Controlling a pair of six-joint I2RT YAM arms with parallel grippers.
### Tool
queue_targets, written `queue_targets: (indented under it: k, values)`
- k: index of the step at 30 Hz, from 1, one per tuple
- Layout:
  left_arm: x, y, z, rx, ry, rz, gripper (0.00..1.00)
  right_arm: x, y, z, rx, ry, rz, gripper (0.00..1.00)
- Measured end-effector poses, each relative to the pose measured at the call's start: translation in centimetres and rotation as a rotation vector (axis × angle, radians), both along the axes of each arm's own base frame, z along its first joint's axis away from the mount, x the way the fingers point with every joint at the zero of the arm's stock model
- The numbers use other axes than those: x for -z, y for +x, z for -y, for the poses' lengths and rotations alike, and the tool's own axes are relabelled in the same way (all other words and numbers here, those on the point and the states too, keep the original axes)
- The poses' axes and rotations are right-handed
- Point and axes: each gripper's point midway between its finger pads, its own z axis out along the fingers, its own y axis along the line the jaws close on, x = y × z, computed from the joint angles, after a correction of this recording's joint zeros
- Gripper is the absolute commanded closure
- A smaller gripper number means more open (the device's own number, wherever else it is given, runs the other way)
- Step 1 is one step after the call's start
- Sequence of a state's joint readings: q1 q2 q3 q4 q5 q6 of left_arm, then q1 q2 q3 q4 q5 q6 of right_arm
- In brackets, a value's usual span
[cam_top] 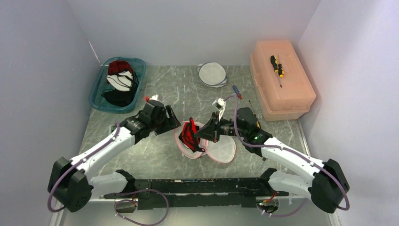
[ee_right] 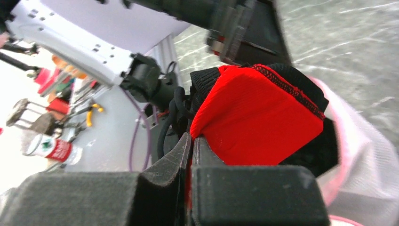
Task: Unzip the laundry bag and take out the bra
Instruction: Pick up the bra from the laundry bag.
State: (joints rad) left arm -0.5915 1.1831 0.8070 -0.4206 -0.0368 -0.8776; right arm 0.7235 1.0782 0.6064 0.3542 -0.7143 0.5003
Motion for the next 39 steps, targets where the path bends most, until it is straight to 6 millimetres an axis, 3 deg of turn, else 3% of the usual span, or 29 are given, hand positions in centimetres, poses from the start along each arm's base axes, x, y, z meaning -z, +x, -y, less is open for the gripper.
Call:
queue_targets:
  k: [2,9,13,19,23,28,34,39]
  values:
    - [-2.1,0.0,-0.5,-0.022,-0.012,0.035,0.07,-0.1,0.8,0.5,0.060,-0.021,0.030,1.00]
    - [-8.9,-1.4,-2.4,-0.092,-0.092,0.135,0.06,1.6,3.4,2.8,0.315,-0.163,0.098,1.00]
    - [-10.9,-1.7,-1.2,-0.043,-0.150,0.168,0.06,3.1,4.9,4.0,0.451,-0.231,0.062,1.00]
    - [-10.3,-3.3,2.6,0.170,-0.176,0.279,0.06,3.8,6.3,4.8,0.595,-0.245,-0.083,1.00]
    - [-8.9,-4.8,4.3,0.321,-0.156,0.372,0.06,2.9,6.7,4.5,0.641,-0.207,-0.184,1.00]
    - [-9.0,-6.2,6.9,0.489,-0.094,0.484,0.06,1.9,6.8,3.9,0.666,-0.163,-0.283,1.00]
    - [-7.9,-7.0,8.7,0.572,0.024,0.529,0.06,1.6,6.7,3.4,0.671,-0.140,-0.357,1.00]
    - [-8.4,-6.6,10.5,0.585,0.124,0.560,0.06,1.5,6.8,3.0,0.673,-0.130,-0.393,1.00]
